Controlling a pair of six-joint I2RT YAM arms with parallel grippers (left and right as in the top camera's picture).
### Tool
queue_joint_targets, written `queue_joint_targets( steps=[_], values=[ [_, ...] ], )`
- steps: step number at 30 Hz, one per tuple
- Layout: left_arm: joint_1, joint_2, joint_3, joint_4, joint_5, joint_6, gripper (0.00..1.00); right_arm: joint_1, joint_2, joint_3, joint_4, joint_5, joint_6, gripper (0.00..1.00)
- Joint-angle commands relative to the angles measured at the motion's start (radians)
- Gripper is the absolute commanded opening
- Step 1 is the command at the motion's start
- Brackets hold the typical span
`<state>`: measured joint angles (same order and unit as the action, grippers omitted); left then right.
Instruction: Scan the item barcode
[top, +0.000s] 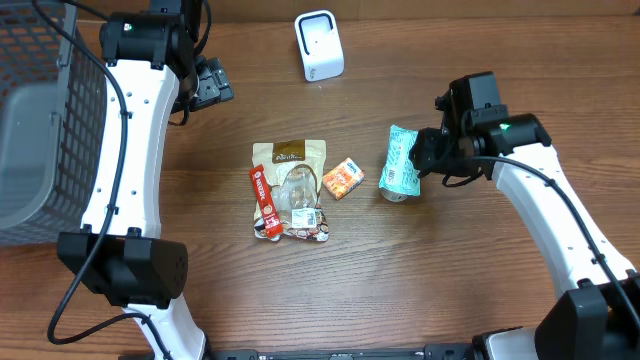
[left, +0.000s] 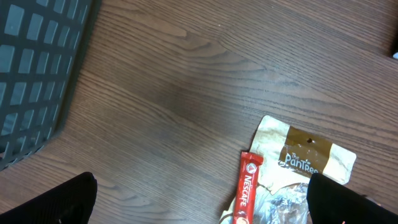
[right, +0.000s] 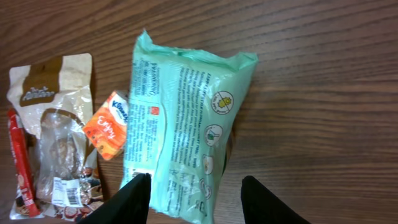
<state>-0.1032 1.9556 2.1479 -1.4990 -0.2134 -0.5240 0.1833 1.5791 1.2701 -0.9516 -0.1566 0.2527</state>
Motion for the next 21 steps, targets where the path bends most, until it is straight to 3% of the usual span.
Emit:
queue_joint_targets(
  steps=[1,7,11,15,21],
  values=[
    [-0.002,-0.012,-0.002,0.001,-0.003,-0.007,1.00,-0.002,-0.014,-0.038,0.037,0.006,0.010,0.49],
    [-0.002,-0.012,-0.002,0.001,-0.003,-0.007,0.99,-0.005,-0.014,-0.047,0.105,0.028,0.008,0.50],
    [-0.002,-0.012,-0.002,0.001,-0.003,-0.007,0.99,-0.021,-0.013,-0.047,0.162,0.035,0.006,0.56],
    [-0.002,-0.012,-0.002,0.001,-0.003,-0.007,1.00,-0.045,-0.012,-0.047,0.200,0.036,0.005,0.69],
    [-0.002,-0.012,-0.002,0.001,-0.003,-0.007,1.00,-0.047,0.003,-0.048,0.214,0.032,0.001,0.73]
  ],
)
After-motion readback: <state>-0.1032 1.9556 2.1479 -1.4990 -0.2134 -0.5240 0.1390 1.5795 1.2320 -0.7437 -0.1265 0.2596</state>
